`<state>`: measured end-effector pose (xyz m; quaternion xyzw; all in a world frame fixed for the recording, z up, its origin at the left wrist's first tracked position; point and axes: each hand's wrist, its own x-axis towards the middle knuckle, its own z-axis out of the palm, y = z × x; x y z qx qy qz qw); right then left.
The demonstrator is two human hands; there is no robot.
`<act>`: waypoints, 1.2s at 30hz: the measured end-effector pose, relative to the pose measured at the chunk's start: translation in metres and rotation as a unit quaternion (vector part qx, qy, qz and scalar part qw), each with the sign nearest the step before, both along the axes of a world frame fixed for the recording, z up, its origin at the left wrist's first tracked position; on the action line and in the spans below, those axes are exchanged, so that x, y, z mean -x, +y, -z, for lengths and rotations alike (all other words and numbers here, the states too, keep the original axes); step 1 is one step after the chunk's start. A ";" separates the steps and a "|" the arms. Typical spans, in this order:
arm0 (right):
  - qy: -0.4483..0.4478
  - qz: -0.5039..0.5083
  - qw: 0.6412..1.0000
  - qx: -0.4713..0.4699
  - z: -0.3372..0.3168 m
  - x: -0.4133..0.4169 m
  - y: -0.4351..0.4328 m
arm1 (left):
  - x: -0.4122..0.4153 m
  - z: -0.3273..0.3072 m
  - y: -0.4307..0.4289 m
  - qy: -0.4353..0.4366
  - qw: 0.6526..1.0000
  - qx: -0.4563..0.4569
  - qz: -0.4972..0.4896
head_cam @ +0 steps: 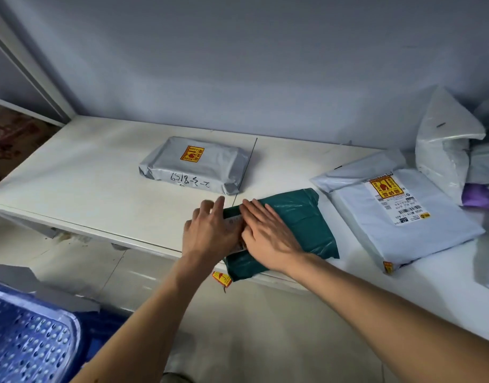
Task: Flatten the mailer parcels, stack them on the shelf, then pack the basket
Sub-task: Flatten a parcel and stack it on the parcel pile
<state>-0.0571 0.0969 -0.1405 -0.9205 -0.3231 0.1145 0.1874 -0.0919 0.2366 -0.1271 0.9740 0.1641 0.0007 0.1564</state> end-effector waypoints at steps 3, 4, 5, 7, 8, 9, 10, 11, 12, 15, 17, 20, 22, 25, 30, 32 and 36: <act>0.076 0.039 0.993 -0.079 -0.011 -0.007 0.002 | -0.001 0.014 -0.022 -0.072 0.993 0.008 0.091; 0.079 0.041 0.992 -0.090 -0.012 -0.008 0.000 | -0.001 0.019 -0.031 -0.046 0.994 -0.009 0.099; 0.055 0.035 0.995 -0.082 -0.012 -0.008 -0.002 | 0.000 0.025 -0.039 -0.008 0.994 -0.037 0.099; -0.044 0.007 0.998 -0.035 -0.005 -0.005 -0.007 | 0.003 0.031 -0.047 0.034 0.991 -0.086 0.094; -0.074 -0.002 0.997 -0.014 -0.001 -0.005 -0.011 | 0.004 0.032 -0.049 0.037 0.989 -0.102 0.096; -0.081 -0.002 0.997 0.000 0.003 -0.006 -0.014 | 0.005 0.033 -0.048 0.036 0.989 -0.109 0.095; -0.080 -0.004 0.997 0.007 0.006 -0.009 -0.018 | 0.004 0.035 -0.047 0.035 0.989 -0.110 0.094; -0.077 -0.011 0.997 0.018 0.007 -0.011 -0.021 | 0.003 0.036 -0.047 0.040 0.989 -0.110 0.090; -0.077 -0.018 0.997 0.026 0.007 -0.012 -0.025 | 0.003 0.038 -0.047 0.041 0.990 -0.108 0.085; -0.090 -0.007 0.993 0.074 0.009 -0.021 -0.043 | 0.002 0.036 -0.048 0.028 0.992 -0.097 0.076; -0.102 0.029 0.989 0.100 0.012 -0.027 -0.057 | 0.002 0.036 -0.047 0.020 0.994 -0.084 0.072; -0.107 0.097 0.985 0.097 0.014 -0.027 -0.069 | 0.002 0.034 -0.048 0.023 0.994 -0.079 0.068; -0.072 0.153 0.984 0.058 0.015 -0.025 -0.072 | 0.001 0.032 -0.048 0.029 0.994 -0.075 0.068; 0.000 0.220 0.975 0.002 0.011 -0.029 -0.076 | 0.001 0.031 -0.048 0.031 0.994 -0.072 0.073; 0.099 0.262 0.959 -0.047 0.013 -0.041 -0.084 | 0.001 0.034 -0.048 0.035 0.993 -0.086 0.069; 0.119 0.270 0.953 -0.066 0.014 -0.042 -0.087 | 0.000 0.035 -0.049 0.036 0.993 -0.089 0.071; 0.084 0.259 0.961 -0.045 0.014 -0.040 -0.085 | -0.001 0.032 -0.053 0.047 0.992 -0.093 0.065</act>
